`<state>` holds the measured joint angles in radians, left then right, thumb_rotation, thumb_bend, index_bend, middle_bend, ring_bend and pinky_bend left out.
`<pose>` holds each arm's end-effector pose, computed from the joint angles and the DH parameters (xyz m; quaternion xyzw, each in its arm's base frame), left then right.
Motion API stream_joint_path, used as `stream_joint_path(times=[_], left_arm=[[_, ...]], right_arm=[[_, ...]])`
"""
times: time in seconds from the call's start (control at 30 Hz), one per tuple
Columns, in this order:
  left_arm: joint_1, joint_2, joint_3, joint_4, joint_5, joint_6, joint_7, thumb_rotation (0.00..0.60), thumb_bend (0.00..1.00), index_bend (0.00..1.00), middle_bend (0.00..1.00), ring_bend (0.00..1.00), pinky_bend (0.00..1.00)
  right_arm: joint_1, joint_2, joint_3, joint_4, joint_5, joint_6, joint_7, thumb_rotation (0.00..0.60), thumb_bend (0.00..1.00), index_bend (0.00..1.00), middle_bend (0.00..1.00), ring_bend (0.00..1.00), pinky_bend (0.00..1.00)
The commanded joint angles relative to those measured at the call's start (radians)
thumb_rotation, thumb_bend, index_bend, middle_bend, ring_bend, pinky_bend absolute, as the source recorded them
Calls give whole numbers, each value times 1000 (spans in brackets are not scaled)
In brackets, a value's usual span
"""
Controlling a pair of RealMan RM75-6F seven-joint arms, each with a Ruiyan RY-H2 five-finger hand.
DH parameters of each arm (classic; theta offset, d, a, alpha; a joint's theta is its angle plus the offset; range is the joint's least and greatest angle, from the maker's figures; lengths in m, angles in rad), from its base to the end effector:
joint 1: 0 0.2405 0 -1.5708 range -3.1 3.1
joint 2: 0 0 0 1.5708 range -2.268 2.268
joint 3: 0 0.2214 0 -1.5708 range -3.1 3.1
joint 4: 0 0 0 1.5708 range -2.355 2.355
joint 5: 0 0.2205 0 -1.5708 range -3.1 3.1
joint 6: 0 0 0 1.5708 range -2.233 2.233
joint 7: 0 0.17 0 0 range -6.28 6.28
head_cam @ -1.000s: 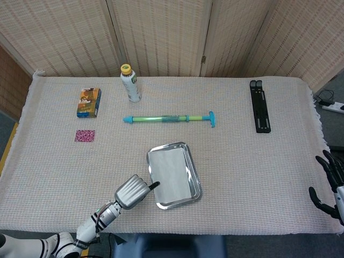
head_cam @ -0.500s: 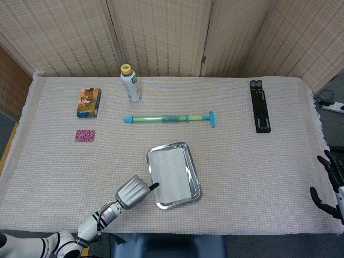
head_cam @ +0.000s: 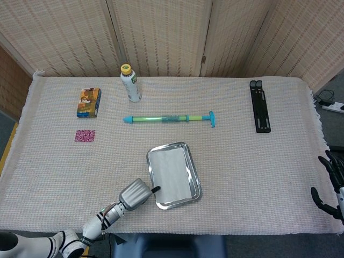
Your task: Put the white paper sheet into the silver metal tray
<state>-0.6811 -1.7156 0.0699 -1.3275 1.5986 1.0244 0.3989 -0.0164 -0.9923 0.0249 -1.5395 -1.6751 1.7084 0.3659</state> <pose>-0.1116 0.2499 -0.1085 -0.8706 -0.1749 -0.3472 0.3013 -0.2844 -0.1677 0.1934 0.5683 -0.3742 0.4962 0.5392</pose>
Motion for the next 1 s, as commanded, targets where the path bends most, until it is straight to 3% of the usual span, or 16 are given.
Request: stream_joint_path(times=[0.03, 0.57, 0.8, 1.0], left_arm=[[-3, -9, 2, 13, 5, -9, -7, 600, 1000, 332, 1000, 1000, 1000], [-19, -52, -1, 82, 40, -15, -65, 600, 1000, 344, 1000, 1000, 1000], [-21, -66, -9, 108, 58, 10, -87, 600, 996, 285, 1000, 1000, 1000], [-22, -43, -14, 85, 103, 76, -122, 600, 869, 223, 1000, 1000, 1000]], right_arm=[[1, 0, 0, 0, -1, -1, 1, 600, 506, 0, 0, 0, 0], [-4, 3, 0, 3, -3, 10, 11, 600, 506, 0, 0, 0, 0], [-3, 3, 0, 2, -7, 13, 11, 600, 506, 0, 0, 0, 0], [-4, 3, 1, 3, -5, 13, 11, 600, 506, 0, 0, 0, 0]])
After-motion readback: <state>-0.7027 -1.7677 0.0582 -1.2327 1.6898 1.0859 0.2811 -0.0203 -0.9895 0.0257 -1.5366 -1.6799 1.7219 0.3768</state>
